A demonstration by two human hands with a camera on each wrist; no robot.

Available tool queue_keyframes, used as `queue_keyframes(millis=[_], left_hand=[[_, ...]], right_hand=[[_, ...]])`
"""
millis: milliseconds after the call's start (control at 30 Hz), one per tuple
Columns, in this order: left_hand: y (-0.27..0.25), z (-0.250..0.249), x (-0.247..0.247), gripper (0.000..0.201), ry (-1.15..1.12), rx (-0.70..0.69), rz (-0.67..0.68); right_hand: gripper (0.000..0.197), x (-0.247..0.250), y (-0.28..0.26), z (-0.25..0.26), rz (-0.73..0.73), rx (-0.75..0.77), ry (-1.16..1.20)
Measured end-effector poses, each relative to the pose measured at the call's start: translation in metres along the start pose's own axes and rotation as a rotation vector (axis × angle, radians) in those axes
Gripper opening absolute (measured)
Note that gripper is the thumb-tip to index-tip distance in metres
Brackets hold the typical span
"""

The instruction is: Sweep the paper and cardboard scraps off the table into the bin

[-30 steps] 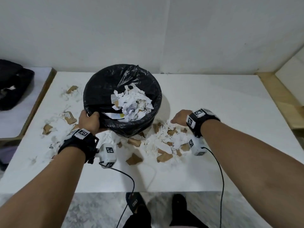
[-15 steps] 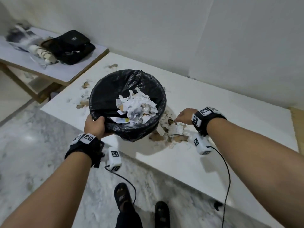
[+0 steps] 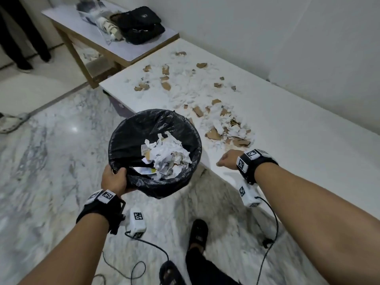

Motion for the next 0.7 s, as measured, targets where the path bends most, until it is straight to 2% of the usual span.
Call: queue_keyframes(millis=[167, 267, 400, 533, 700], left_hand=[[-0.014, 0.074, 0.037, 0.031, 0.022, 0.056, -0.027], [0.011, 0.144, 0.043, 0.032, 0.08, 0.089, -0.063], [0.023, 0.214, 0.034, 0.038, 0.14, 0.149, -0.094], [0.011, 0.24, 0.007, 0.038, 0.144, 0.178, -0.077], [-0.017, 0.234, -0.041, 0.034, 0.134, 0.182, -0.059]], right_hand=[[0.037, -0.049, -0.022, 0.011, 0.014, 0.067, 0.062], [0.026, -0.067, -0.027, 0.009, 0.014, 0.082, 0.101], [0.029, -0.073, -0.018, 0.005, -0.025, 0.13, 0.1], [0.036, -0.052, 0.012, -0.009, -0.205, 0.166, 0.168], [0.052, -0.011, 0.074, -0.047, -0.49, 0.18, 0.226]])
Point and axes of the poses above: each hand's wrist, its own y-axis towards the middle knuckle, its own x-axis out of the back of the hand, z = x × y, the point moved 5 cm from there along y, towards the middle knuckle, and after that the axes turned 10 degrees about -z, right-handed, at the moved point
